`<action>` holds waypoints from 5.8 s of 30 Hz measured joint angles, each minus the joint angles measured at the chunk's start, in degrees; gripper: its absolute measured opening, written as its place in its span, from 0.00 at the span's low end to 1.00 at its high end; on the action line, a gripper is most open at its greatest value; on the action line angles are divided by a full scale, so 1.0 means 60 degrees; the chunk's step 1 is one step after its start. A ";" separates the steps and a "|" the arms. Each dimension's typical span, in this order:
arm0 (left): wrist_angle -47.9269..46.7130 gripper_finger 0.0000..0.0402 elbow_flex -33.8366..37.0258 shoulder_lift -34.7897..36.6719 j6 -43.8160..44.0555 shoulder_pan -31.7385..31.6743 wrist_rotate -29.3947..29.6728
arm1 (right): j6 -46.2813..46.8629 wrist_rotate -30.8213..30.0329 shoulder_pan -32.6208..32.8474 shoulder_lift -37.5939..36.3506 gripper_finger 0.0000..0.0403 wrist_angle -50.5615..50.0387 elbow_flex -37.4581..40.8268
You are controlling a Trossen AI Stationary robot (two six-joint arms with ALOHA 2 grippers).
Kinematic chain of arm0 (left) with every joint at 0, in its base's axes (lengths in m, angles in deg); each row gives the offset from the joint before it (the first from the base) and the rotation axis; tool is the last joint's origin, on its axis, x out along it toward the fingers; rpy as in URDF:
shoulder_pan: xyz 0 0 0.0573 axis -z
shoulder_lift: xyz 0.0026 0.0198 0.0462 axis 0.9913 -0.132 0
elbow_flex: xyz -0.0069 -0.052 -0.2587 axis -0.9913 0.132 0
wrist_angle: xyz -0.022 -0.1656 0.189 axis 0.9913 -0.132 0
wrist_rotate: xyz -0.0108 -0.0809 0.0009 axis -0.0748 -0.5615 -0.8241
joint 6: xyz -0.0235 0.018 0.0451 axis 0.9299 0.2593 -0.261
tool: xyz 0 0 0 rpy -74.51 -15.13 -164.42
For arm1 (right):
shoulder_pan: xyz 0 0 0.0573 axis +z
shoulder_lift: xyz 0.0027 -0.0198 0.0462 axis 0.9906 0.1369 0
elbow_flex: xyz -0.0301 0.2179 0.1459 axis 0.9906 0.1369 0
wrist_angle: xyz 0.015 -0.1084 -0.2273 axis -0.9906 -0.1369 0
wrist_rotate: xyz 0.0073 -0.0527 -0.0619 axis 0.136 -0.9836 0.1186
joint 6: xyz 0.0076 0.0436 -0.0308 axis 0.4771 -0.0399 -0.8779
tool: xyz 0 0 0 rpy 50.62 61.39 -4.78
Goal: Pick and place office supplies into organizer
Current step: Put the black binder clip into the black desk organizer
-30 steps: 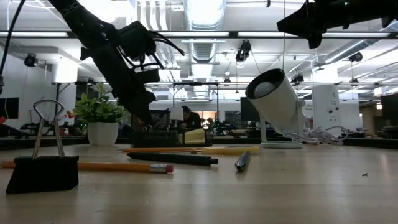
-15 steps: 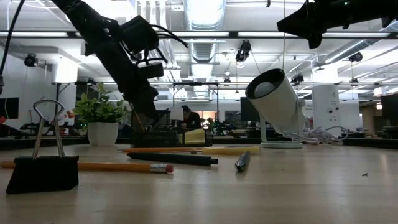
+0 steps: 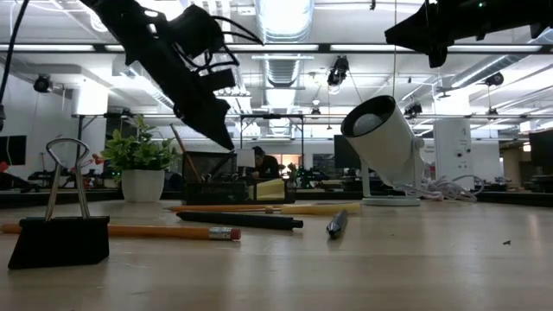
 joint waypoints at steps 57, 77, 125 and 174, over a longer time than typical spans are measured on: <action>-0.2008 0.37 -0.2402 -0.0062 0.3618 0.5715 -0.3646 | -0.0004 0.0007 -0.0003 -0.0004 0.15 -0.0073 0.0000; -0.2853 0.37 -0.3495 -0.1749 0.6024 0.7407 -0.3670 | -0.0015 0.0009 0.0001 0.0005 0.15 -0.0321 0.0000; -0.3738 0.37 -0.4180 -0.4000 0.8485 0.8104 -0.2861 | -0.0118 0.0007 0.0001 0.0007 0.15 -0.0350 0.0000; -0.3419 0.01 -0.4096 -0.4320 0.8456 0.8047 -0.2958 | -0.0331 0.0004 -0.0002 0.0007 0.15 -0.0345 0.0000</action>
